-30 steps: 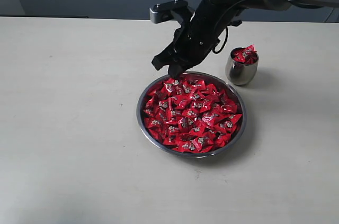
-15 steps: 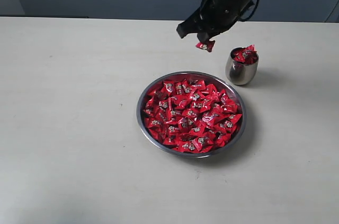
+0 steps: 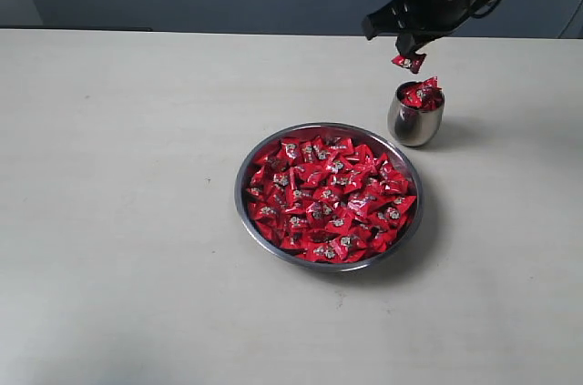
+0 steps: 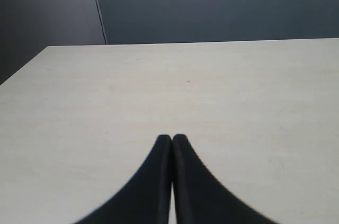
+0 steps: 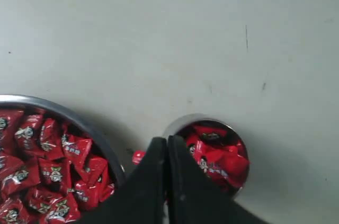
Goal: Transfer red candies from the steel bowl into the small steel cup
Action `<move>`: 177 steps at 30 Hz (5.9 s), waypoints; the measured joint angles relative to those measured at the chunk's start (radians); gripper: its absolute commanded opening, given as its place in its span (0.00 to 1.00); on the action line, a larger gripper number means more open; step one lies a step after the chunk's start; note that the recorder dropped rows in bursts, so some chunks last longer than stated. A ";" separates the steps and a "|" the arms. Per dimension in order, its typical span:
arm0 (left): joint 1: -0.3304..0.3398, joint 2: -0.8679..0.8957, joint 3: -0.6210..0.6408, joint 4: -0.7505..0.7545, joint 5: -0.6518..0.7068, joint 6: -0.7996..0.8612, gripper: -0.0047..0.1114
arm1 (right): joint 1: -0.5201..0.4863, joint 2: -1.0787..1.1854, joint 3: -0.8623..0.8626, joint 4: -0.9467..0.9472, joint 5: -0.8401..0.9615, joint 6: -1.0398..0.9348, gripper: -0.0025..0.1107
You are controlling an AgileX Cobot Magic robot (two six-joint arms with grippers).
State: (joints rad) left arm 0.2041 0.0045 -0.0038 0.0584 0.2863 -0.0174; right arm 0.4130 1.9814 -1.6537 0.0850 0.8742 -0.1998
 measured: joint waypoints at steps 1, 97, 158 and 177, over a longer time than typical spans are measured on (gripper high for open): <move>0.000 0.000 0.000 0.000 0.000 0.000 0.04 | -0.005 0.000 0.000 0.000 0.002 0.002 0.02; 0.000 0.000 0.000 0.000 0.000 0.000 0.04 | -0.035 0.116 -0.002 -0.057 -0.006 0.020 0.24; 0.000 0.000 0.000 0.000 0.000 0.000 0.04 | -0.036 -0.789 0.746 -0.057 -0.554 0.129 0.02; 0.000 0.000 0.000 0.000 0.000 0.000 0.04 | -0.038 -1.127 0.878 -0.075 -0.395 0.205 0.02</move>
State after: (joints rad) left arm 0.2041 0.0045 -0.0038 0.0584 0.2863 -0.0174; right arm 0.3755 0.8547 -0.7756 0.0098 0.4790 0.0054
